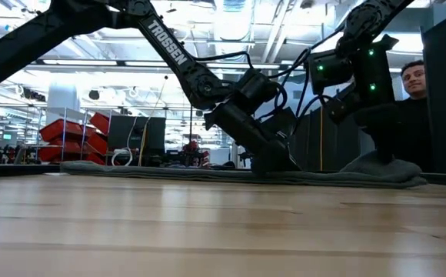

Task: Roll towel
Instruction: Roll the gray towel

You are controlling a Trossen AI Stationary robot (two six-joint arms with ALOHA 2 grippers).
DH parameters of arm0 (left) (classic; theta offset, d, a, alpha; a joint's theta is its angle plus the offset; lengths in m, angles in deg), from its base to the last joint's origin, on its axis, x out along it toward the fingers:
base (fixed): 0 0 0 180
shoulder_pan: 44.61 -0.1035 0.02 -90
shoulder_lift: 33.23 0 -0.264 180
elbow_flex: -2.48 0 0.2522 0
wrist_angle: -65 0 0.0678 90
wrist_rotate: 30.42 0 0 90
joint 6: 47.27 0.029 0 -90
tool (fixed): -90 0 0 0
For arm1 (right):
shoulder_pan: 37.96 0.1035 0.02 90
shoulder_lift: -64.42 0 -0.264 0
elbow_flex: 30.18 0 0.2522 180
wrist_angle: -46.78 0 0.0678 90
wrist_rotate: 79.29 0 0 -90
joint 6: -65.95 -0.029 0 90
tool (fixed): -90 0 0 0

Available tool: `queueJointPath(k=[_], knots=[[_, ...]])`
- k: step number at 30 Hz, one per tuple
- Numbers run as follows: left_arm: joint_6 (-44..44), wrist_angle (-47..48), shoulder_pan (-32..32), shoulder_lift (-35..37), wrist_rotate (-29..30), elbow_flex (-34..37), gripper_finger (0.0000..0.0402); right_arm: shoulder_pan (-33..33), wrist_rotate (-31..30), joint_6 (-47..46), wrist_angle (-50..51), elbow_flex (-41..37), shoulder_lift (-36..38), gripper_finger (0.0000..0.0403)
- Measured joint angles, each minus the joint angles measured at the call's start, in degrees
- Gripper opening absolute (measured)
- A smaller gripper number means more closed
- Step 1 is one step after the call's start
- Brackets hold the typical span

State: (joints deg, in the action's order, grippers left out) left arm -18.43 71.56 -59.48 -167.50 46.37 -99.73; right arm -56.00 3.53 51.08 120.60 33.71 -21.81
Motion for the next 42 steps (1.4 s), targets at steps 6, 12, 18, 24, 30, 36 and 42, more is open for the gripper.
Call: queueJointPath(k=[6,12,18,24,30,36,42], knots=[[0.0,0.0,0.0,0.0,0.0,0.0,0.0006,0.0,0.0,0.0,-1.5,0.0,0.0,0.0033],[0.0,0.0,0.0,0.0,0.1,0.1,0.0006,0.0,0.0,0.0,-2.3,0.0,0.9,0.0033],[0.2,-0.3,-0.1,0.0,0.7,0.1,0.0006,0.0,0.0,-0.1,-2.5,1.1,4.2,0.0033],[0.0,-0.7,-0.1,0.0,2.0,0.1,0.0006,-0.2,0.0,-0.8,-3.5,1.3,6.7,0.0033],[-0.5,-0.6,-0.2,0.4,3.2,0.2,0.0006,0.0,0.0,-0.7,-7.8,1.2,6.5,0.0033],[-0.6,-0.4,-0.2,0.6,4.1,0.2,0.0006,0.0,0.0,-0.7,-12.4,-0.6,5.7,0.0033],[-0.5,-0.1,-0.2,0.6,4.1,0.2,0.0006,-0.1,-0.1,-0.6,-14.2,-1.1,5.9,0.0033]])
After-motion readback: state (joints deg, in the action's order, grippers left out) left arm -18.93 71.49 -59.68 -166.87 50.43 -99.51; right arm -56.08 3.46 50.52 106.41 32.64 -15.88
